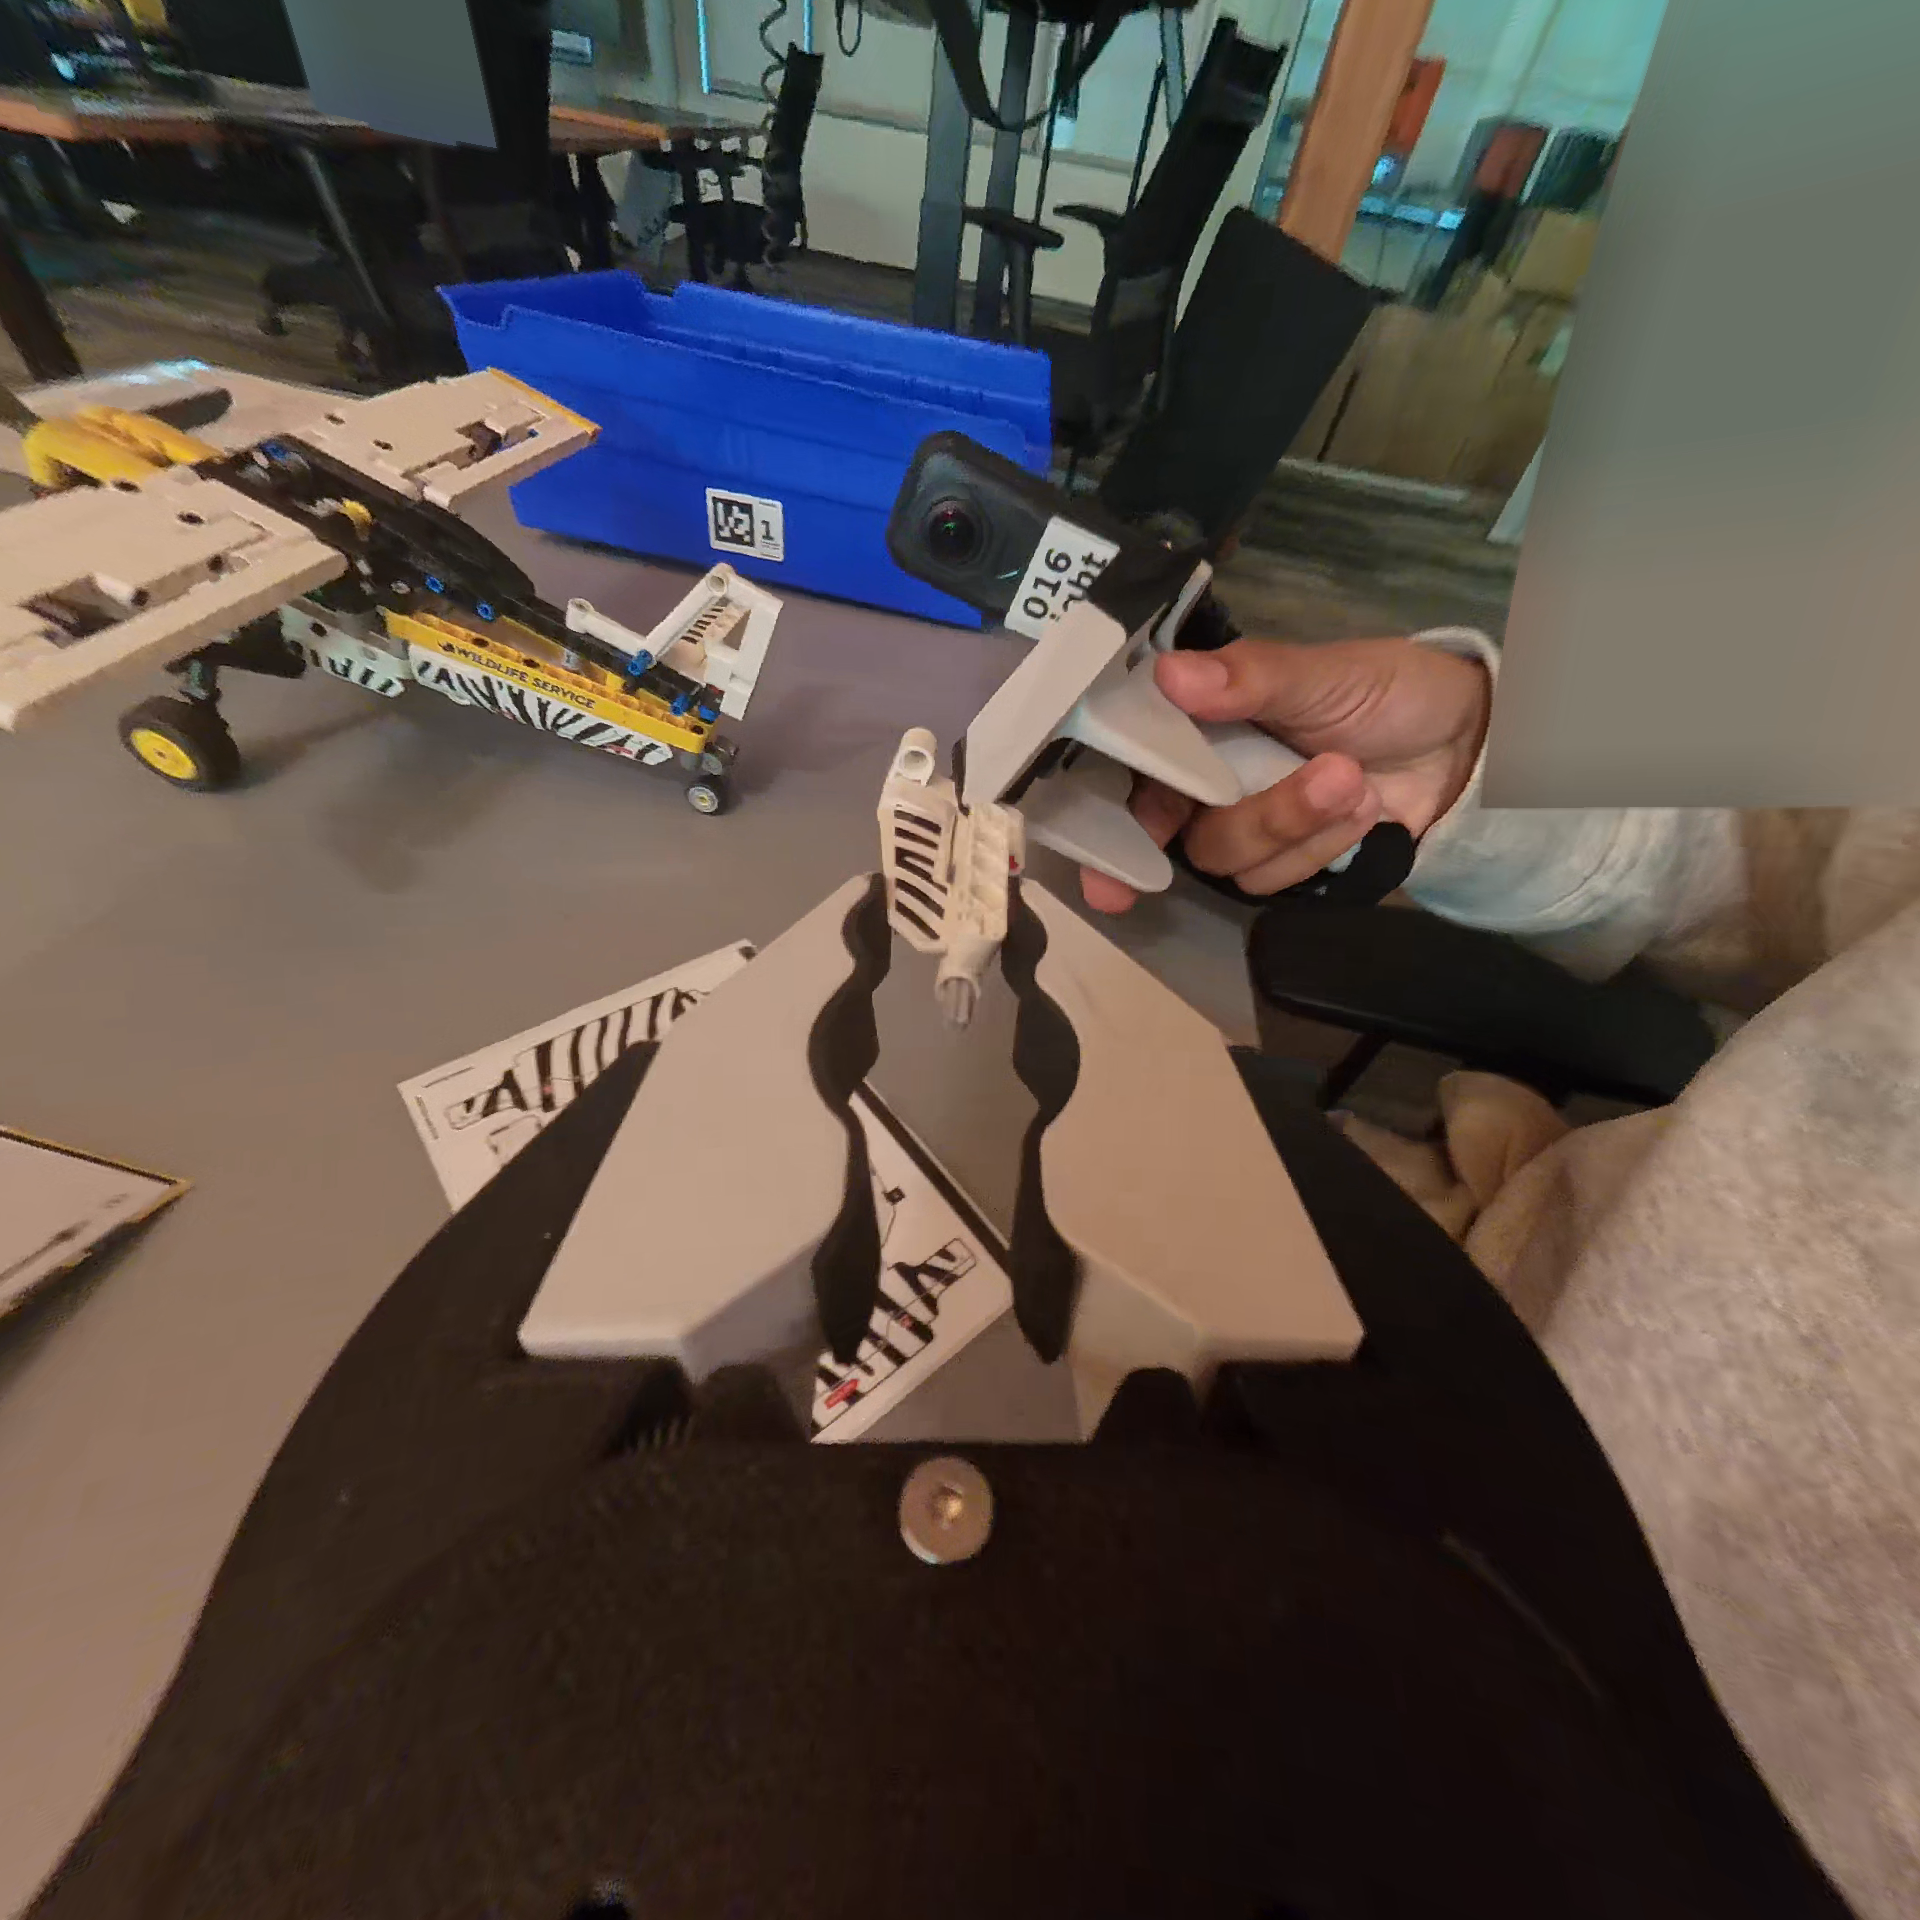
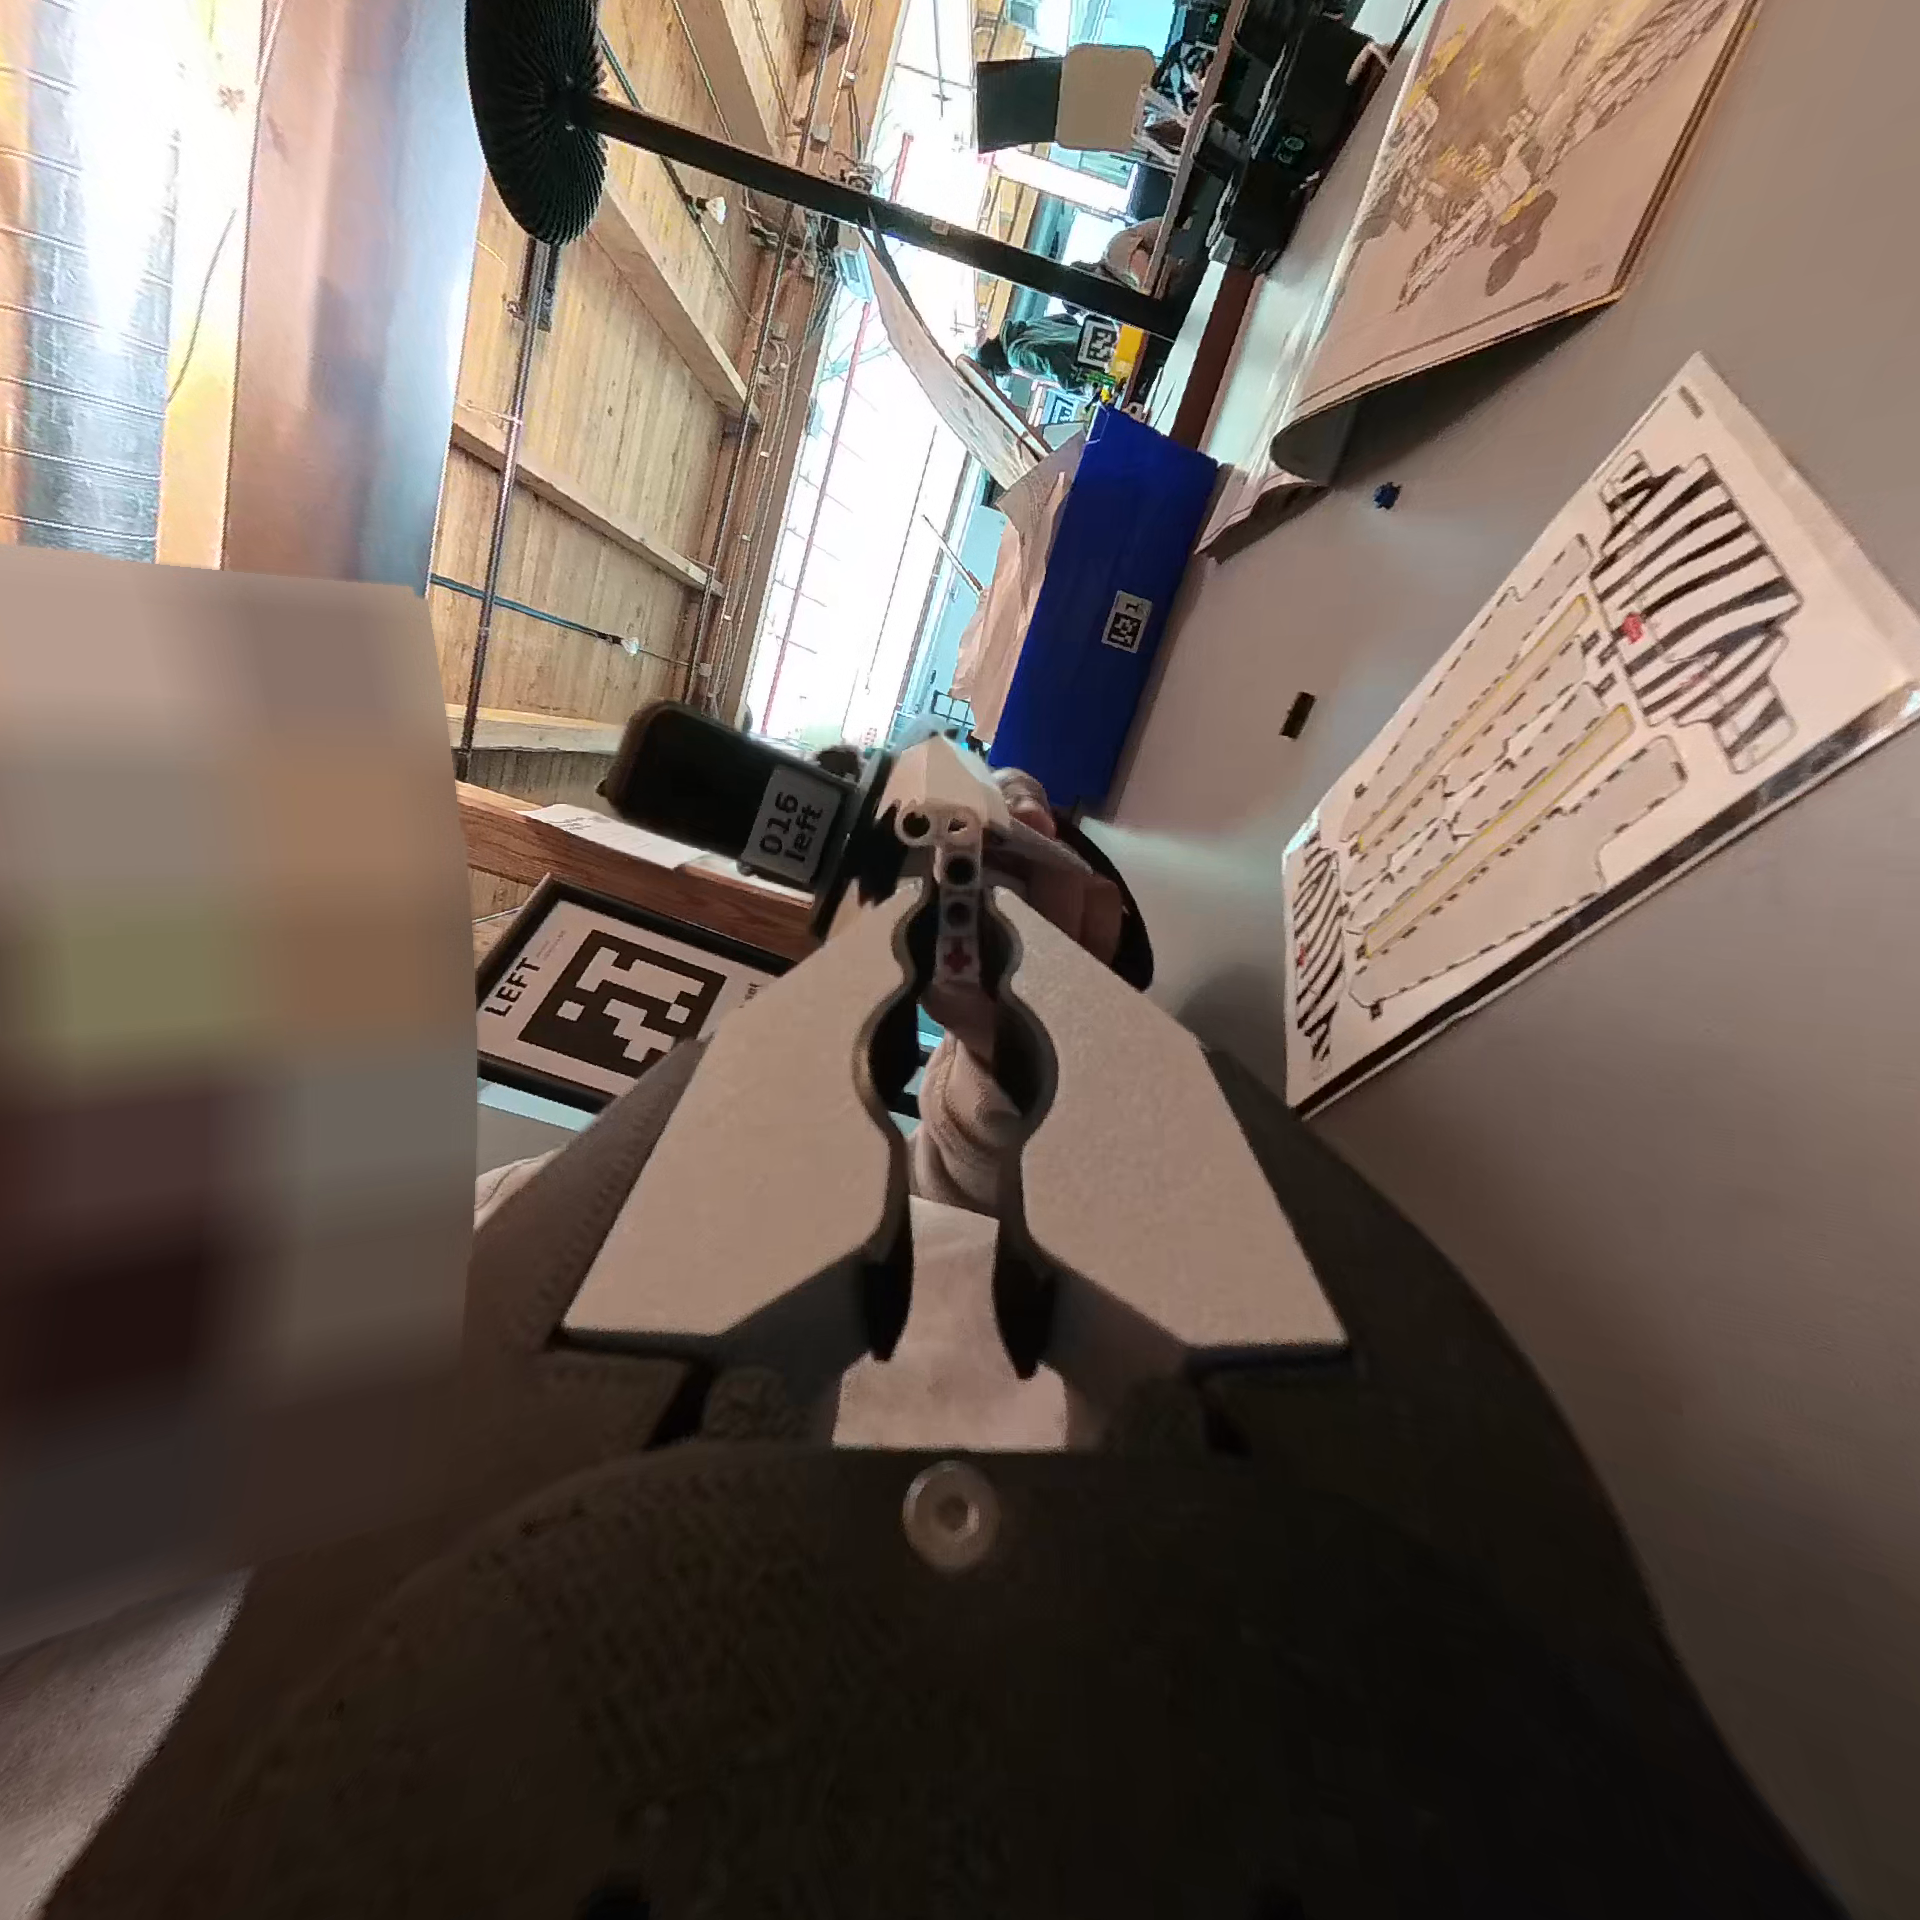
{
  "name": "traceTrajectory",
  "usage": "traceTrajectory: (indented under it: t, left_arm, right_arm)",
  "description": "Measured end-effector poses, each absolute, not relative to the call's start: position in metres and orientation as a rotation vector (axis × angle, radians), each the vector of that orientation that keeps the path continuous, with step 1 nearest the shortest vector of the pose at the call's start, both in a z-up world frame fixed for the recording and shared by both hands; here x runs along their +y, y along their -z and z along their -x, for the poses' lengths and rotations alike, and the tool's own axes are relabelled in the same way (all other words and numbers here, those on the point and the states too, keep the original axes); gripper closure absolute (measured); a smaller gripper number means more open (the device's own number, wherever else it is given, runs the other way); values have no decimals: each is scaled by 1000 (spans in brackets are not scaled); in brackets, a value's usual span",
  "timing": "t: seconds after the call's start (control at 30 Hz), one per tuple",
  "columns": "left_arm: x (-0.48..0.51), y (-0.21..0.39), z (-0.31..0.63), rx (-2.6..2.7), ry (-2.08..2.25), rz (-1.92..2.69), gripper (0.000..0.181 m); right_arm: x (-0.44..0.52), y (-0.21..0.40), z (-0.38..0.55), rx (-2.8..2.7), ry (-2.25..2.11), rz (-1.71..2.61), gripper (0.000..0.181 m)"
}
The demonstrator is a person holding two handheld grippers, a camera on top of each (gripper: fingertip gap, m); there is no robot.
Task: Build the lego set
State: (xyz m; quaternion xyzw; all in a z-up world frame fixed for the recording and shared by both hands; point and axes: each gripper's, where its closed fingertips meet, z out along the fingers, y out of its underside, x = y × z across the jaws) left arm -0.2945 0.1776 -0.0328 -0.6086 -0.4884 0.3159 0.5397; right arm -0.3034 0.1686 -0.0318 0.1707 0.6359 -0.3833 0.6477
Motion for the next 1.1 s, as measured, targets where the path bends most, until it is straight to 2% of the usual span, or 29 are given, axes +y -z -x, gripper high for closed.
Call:
traceTrajectory:
  t: [0.23, 0.37, 0.63, 0.73, 0.87, 1.0, 1.1]
  left_arm:
    - [183, 33, 300, -1140, -704, 1432, 157]
    - [180, 40, 307, -1161, -729, 1474, 164]
    - [168, 35, 323, -1164, -683, 1408, 165]
    - [152, 29, 332, -1154, -687, 1405, 165]
    - [134, 33, 351, -1131, -680, 1485, 165]
    - [123, 40, 372, -1079, -675, 1606, 165]
    - [117, 54, 389, -1076, -628, 1688, 165]
  right_arm:
    - [170, 30, 313, 1461, 914, -392, 176]
    - [170, 31, 320, 1455, 922, -406, 176]
    - [165, 30, 337, 1441, 995, -423, 174]
    - [166, 28, 359, 1536, 1133, -386, 158]
    - [171, 16, 406, 1735, 1489, -286, 148]
    - [172, 16, 458, 2082, 1865, -50, 140]
    - [165, 25, 472, 2307, 1882, 210, 134]
